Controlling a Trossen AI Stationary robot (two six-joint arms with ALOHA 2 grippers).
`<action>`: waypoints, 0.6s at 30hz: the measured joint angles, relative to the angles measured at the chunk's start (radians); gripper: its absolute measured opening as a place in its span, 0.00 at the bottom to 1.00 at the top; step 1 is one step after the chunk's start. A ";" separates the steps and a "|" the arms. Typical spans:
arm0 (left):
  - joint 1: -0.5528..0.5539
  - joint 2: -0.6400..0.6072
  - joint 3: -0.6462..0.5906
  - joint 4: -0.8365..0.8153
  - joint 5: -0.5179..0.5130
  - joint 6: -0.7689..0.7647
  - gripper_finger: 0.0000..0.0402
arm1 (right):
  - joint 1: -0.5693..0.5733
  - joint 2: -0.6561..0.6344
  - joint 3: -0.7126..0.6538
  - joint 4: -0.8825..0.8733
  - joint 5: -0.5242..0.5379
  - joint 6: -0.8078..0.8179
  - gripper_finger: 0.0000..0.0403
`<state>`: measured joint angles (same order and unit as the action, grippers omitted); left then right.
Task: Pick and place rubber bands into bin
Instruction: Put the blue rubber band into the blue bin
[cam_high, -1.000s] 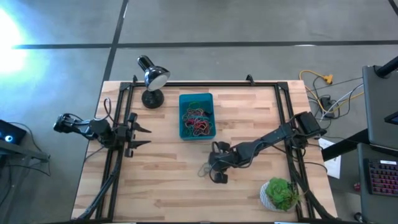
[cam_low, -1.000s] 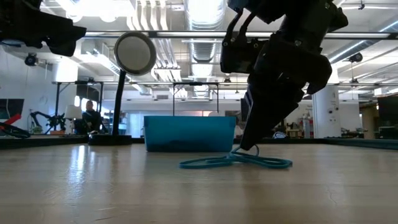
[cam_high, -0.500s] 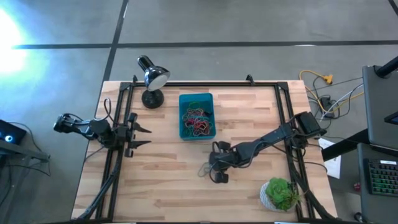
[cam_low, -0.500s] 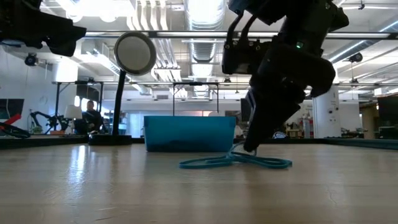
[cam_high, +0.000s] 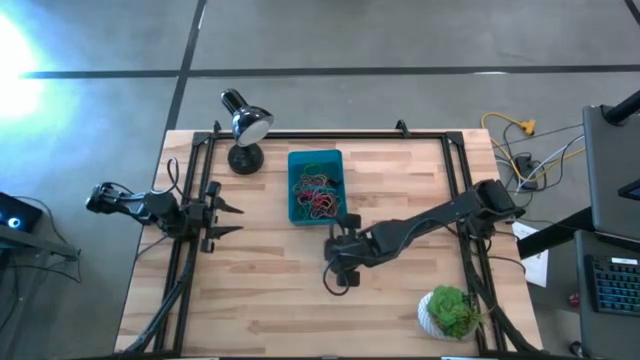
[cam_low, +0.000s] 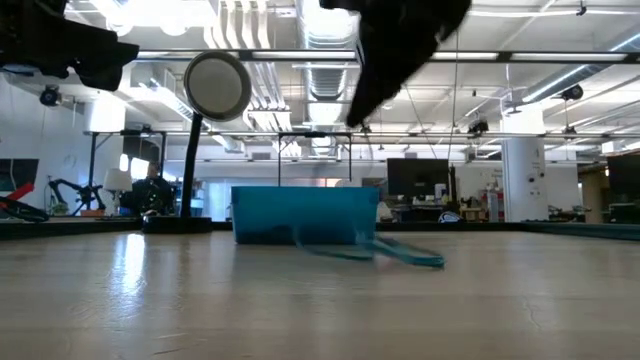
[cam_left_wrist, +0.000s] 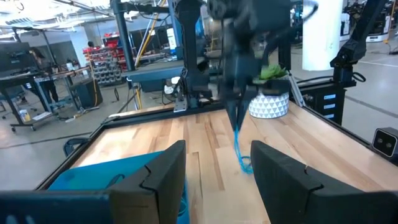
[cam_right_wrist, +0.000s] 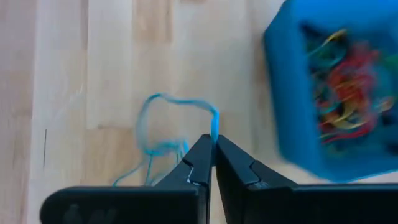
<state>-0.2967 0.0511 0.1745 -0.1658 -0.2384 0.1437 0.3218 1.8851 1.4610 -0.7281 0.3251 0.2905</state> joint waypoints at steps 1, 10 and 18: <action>0.000 0.000 0.000 0.000 0.000 0.001 0.41 | 0.000 0.000 0.036 -0.032 0.013 -0.015 0.02; 0.000 0.000 0.000 0.011 0.000 0.002 0.41 | -0.020 0.000 0.293 -0.162 0.214 -0.233 0.02; 0.000 0.001 0.000 0.026 0.006 0.002 0.41 | -0.189 -0.001 0.368 -0.155 0.224 -0.381 0.02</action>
<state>-0.2966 0.0521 0.1741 -0.1394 -0.2321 0.1459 0.1326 1.8844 1.8286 -0.8832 0.5495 -0.0908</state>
